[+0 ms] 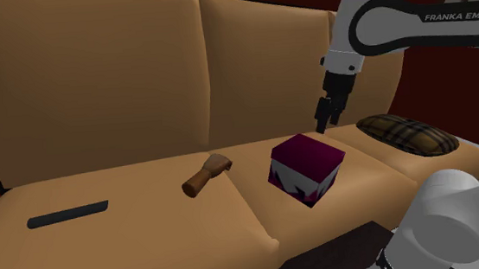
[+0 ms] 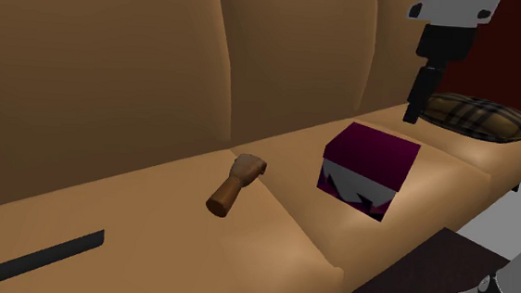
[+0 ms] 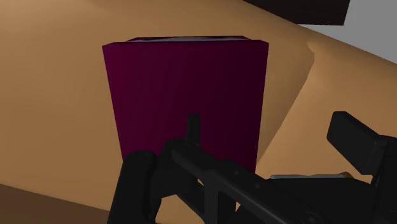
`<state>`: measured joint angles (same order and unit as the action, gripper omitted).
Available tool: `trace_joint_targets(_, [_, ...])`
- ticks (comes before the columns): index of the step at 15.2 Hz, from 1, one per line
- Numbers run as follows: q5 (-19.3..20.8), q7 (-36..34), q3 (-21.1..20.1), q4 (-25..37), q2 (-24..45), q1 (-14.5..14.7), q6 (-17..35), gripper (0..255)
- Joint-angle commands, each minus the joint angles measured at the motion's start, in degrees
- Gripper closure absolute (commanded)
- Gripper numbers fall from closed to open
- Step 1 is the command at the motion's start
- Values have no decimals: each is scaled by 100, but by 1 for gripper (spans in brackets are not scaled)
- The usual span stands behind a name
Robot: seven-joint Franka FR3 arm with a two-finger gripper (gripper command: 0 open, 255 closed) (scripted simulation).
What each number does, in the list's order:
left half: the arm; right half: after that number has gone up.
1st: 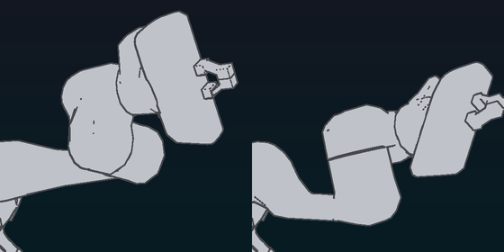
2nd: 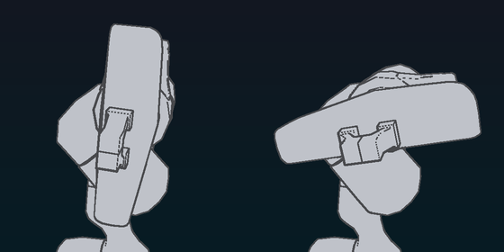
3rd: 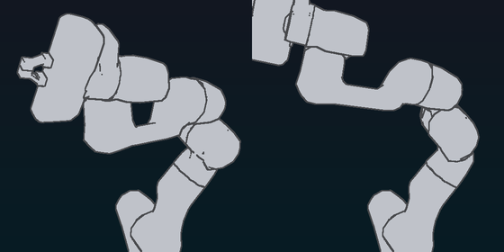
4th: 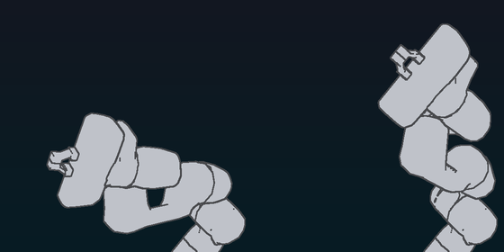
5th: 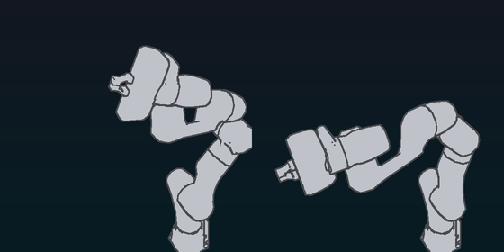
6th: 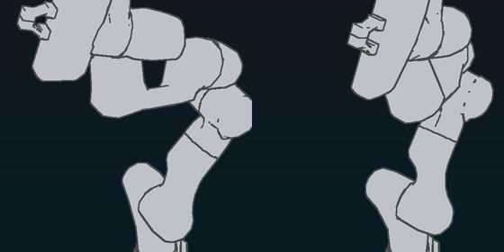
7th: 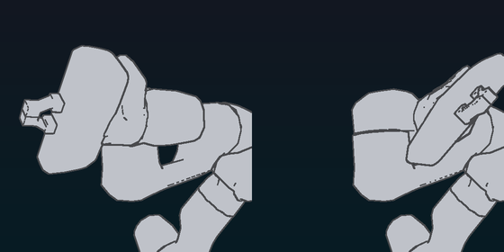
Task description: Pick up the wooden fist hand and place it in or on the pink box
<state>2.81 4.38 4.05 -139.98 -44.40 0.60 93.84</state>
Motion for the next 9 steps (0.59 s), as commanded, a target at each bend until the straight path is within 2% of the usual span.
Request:
trace_joint_targets(1, [0,0,0,0,0,0,0,0])
trace_joint_targets(9, [-756,-2419,-1199,-532,490,-100,1296,0])
